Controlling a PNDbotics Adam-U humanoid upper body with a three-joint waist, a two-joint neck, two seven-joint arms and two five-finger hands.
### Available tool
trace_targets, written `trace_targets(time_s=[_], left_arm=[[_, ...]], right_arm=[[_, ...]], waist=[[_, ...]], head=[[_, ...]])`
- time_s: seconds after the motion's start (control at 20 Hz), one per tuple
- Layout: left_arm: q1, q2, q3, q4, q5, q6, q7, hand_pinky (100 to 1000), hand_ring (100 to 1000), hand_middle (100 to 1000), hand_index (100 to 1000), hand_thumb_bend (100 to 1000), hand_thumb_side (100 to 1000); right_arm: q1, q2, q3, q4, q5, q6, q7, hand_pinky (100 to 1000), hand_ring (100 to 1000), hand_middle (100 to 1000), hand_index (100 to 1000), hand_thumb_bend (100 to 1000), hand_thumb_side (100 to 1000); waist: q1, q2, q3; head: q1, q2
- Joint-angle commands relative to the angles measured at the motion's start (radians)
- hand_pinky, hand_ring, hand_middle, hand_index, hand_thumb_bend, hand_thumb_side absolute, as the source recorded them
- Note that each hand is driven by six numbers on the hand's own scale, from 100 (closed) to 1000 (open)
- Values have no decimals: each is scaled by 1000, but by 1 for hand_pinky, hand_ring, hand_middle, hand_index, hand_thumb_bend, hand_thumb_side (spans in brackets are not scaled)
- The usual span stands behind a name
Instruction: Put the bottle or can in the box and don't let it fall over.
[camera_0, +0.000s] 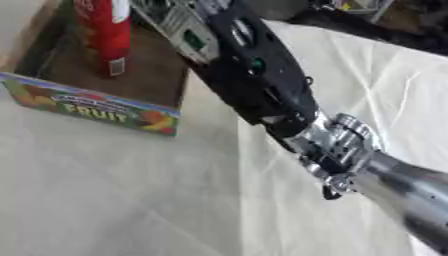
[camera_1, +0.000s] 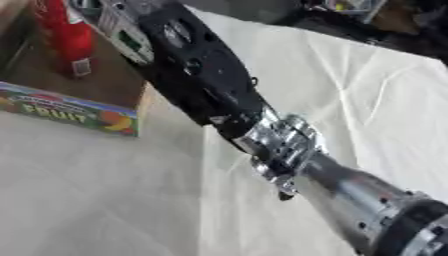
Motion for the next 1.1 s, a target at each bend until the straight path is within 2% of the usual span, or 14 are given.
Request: trace_targets(time_s=[0.05,0.15,0.25,0.35,0.55,0.6,0.7,0.85,1.0,1.1], left_arm=[[-5,21,8,-21,-5,-2,-3,812,1000,1000,895,184,783],[-1,21,9,-21,-5,-2,-4,812,1000,1000,895,183,781],[6,20,12,-19,-5,-3,-2,811,1000,1000,895,182,778],[17,20,17,-18,-5,-4,2,811,1000,1000,895,183,773],[36,20,30,-15,-4,-9,14,811,1000,1000,894,186,759],[41,21,33,-15,-4,-10,17,811,1000,1000,894,186,758],[51,21,36,-13,-6,-11,19,812,1000,1000,894,185,752],[70,20,44,-10,-7,-14,26,812,1000,1000,894,182,745],[85,18,50,-8,-6,-20,31,811,1000,1000,893,180,736],[92,16,59,-7,-6,-24,39,811,1000,1000,893,181,733]], right_arm=[[-17,-21,-21,-43,54,13,-21,843,947,1000,974,259,894],[-15,-19,-27,-69,71,15,-12,822,931,988,962,232,866],[-5,-17,-39,-113,68,21,-10,779,889,952,920,102,794],[15,-15,-59,-163,51,27,-24,749,845,894,879,100,705],[94,-24,-87,-268,11,46,-9,739,810,848,843,100,650],[119,-29,-91,-294,7,51,6,739,811,849,843,100,650],[171,-48,-99,-347,9,55,37,748,815,851,840,100,711],[248,-79,-121,-420,23,54,83,746,818,854,837,100,734],[359,-107,-164,-466,55,22,121,733,807,849,834,100,752],[420,-119,-189,-470,56,6,103,730,802,845,832,100,749]], waist=[[20,-25,-4],[25,-29,-11],[32,-36,-27],[42,-47,-51],[56,-73,-116],[61,-79,-134],[73,-91,-167],[96,-110,-222],[115,-130,-260],[124,-137,-284]], head=[[5,2],[11,4],[25,9],[45,20],[91,39],[101,42],[122,48],[160,56],[195,65],[220,61]])
